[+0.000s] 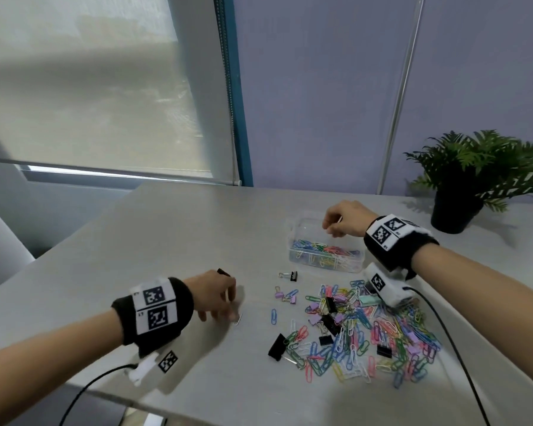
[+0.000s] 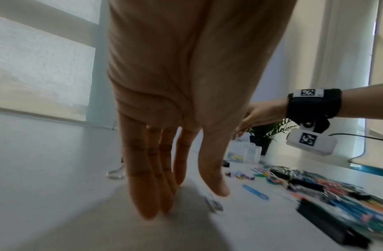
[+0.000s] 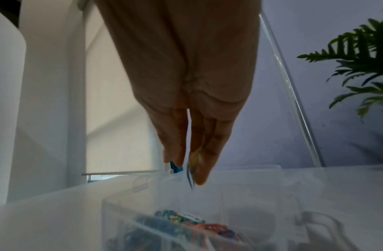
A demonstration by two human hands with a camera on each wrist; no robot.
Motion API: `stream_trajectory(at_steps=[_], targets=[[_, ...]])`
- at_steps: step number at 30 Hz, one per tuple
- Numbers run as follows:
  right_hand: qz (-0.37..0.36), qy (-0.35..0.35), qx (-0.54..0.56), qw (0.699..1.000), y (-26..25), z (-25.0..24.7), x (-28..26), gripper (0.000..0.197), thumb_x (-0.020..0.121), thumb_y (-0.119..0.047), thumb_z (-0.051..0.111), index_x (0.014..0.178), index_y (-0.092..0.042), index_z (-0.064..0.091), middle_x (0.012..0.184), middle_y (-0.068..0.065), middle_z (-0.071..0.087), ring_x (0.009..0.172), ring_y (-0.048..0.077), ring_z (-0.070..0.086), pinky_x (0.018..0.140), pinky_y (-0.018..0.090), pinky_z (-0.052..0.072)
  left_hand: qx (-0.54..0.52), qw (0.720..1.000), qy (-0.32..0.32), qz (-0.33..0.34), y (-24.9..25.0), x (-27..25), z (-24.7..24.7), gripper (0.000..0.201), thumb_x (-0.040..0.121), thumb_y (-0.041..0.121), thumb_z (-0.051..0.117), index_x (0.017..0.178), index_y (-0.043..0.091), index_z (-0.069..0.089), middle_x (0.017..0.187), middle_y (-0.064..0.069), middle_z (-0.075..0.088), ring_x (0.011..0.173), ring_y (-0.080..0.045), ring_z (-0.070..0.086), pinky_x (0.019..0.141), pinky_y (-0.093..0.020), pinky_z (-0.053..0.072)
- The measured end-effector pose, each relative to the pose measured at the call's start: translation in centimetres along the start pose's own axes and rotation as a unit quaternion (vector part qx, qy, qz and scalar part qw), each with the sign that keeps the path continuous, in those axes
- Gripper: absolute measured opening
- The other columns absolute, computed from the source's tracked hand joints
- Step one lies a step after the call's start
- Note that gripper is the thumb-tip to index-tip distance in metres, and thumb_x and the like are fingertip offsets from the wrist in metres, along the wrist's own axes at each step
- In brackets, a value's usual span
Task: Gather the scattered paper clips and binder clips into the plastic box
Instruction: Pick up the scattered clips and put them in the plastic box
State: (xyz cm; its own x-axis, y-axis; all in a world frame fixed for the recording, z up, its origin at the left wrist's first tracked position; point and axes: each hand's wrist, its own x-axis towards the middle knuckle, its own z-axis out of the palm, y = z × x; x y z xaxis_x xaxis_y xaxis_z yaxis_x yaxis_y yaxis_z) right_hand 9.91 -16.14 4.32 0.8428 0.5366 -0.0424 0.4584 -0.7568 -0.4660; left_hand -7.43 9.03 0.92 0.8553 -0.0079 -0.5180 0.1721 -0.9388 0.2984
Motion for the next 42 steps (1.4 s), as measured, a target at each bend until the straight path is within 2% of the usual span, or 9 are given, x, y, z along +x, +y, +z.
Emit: stream_trajectory(at_steps=[4, 8, 11, 14, 17, 21, 26, 34, 42], targets=[[-0.041, 0.001, -0.095, 0.995, -0.4, 1.3, -1.2, 0.019, 0.085, -0.011, 0.062, 0.103, -0.007, 0.065, 0.11, 0.011, 0.065, 0.102, 0.024, 0.059, 0.086, 0.028, 0.043, 0.02, 0.997, 0.072, 0.034, 0.5, 0.1, 1.9, 0.031, 0.08, 0.022, 0.069, 0.103, 0.006, 0.054, 0.087, 0.0, 0.057, 0.071, -0.013, 0.057, 0.056, -0.021, 0.048], [-0.111, -0.079, -0.11, 0.985, -2.5, 3.3, -3.5, 0.005, 0.083, -0.015, 0.064, 0.088, -0.014, 0.063, 0.09, 0.002, 0.065, 0.084, 0.016, 0.058, 0.076, 0.026, 0.044, 0.055, 0.99, 0.116, 0.063, 1.2, 0.9, 2.9, 0.019, 0.082, 0.004, 0.058, 0.1, 0.003, 0.062, 0.104, -0.014, 0.067, 0.092, -0.022, 0.059, 0.082, -0.032, 0.052], [-0.1, -0.168, -0.125, 0.973, -3.4, 5.1, -4.5, 0.008, 0.081, -0.019, 0.068, 0.084, -0.016, 0.062, 0.083, -0.002, 0.064, 0.083, 0.016, 0.06, 0.076, 0.028, 0.049, 0.05, 0.991, 0.103, 0.074, 1.0, 1.0, 2.7, 0.017, 0.079, 0.001, 0.061, 0.094, 0.006, 0.066, 0.101, -0.012, 0.07, 0.082, -0.015, 0.058, 0.081, -0.029, 0.052], [-0.101, -0.179, -0.151, 0.967, -3.6, 6.5, -4.5, 0.014, 0.078, -0.024, 0.072, 0.083, -0.017, 0.06, 0.074, -0.007, 0.055, 0.076, 0.013, 0.051, 0.063, 0.025, 0.041, 0.069, 0.984, 0.108, 0.126, 1.6, 0.6, 2.5, 0.015, 0.079, 0.005, 0.061, 0.091, 0.013, 0.065, 0.095, -0.005, 0.072, 0.089, -0.018, 0.065, 0.079, -0.024, 0.049], [-0.111, -0.186, -0.16, 0.963, -3.6, 7.3, -4.4, 0.012, 0.08, -0.013, 0.068, 0.078, -0.017, 0.057, 0.074, -0.003, 0.063, 0.072, 0.013, 0.052, 0.066, 0.029, 0.044, 0.076, 0.973, 0.102, 0.193, 3.1, 0.4, 2.5, 0.02, 0.082, 0.006, 0.061, 0.1, 0.014, 0.062, 0.095, -0.003, 0.07, 0.088, -0.014, 0.063, 0.068, -0.01, 0.04], [-0.121, -0.184, -0.148, 0.964, -3.7, 7.1, -4.6, 0.012, 0.082, -0.004, 0.057, 0.076, -0.014, 0.058, 0.086, 0.005, 0.074, 0.068, 0.009, 0.058, 0.075, 0.034, 0.052, 0.111, 0.963, 0.09, 0.229, 4.3, 1.2, 2.3, 0.033, 0.081, -0.001, 0.054, 0.109, 0.016, 0.06, 0.099, -0.006, 0.065, 0.089, -0.018, 0.062, 0.081, -0.025, 0.048], [-0.172, -0.132, -0.09, 0.972, -4.6, 7.0, -4.0, 0.014, 0.085, -0.002, 0.053, 0.085, -0.015, 0.057, 0.086, 0.006, 0.072, 0.073, 0.012, 0.057, 0.065, 0.019, 0.042, 0.127, 0.959, 0.086, 0.24, 5.2, 1.6, 2.4, 0.025, 0.079, -0.006, 0.052, 0.096, 0.008, 0.064, 0.094, -0.006, 0.057, 0.087, -0.02, 0.061, 0.065, -0.008, 0.032], [-0.127, -0.172, -0.083, 0.973, -4.4, 8.3, -3.1, 0.009, 0.083, -0.002, 0.059, 0.08, -0.009, 0.062, 0.071, 0.0, 0.064, 0.06, 0.005, 0.054, 0.062, 0.023, 0.043, 0.226, 0.944, 0.082, 0.226, 5.7, 1.2, 2.6, 0.023, 0.087, 0.014, 0.055, 0.11, 0.013, 0.056, 0.113, -0.008, 0.054, 0.102, -0.026, 0.055, 0.072, -0.028, 0.035], [-0.127, -0.157, -0.119, 0.972, -4.1, 6.6, -4.6, 0.018, 0.078, -0.003, 0.063, 0.073, -0.018, 0.054, 0.065, -0.011, 0.049, 0.06, 0.002, 0.045, 0.053, 0.014, 0.035, 0.14, 0.95, 0.076, 0.269, 7.0, 0.8, 2.7, 0.012, 0.084, 0.012, 0.06, 0.092, 0.003, 0.057, 0.095, -0.015, 0.065, 0.086, -0.027, 0.058, 0.08, -0.032, 0.046]])
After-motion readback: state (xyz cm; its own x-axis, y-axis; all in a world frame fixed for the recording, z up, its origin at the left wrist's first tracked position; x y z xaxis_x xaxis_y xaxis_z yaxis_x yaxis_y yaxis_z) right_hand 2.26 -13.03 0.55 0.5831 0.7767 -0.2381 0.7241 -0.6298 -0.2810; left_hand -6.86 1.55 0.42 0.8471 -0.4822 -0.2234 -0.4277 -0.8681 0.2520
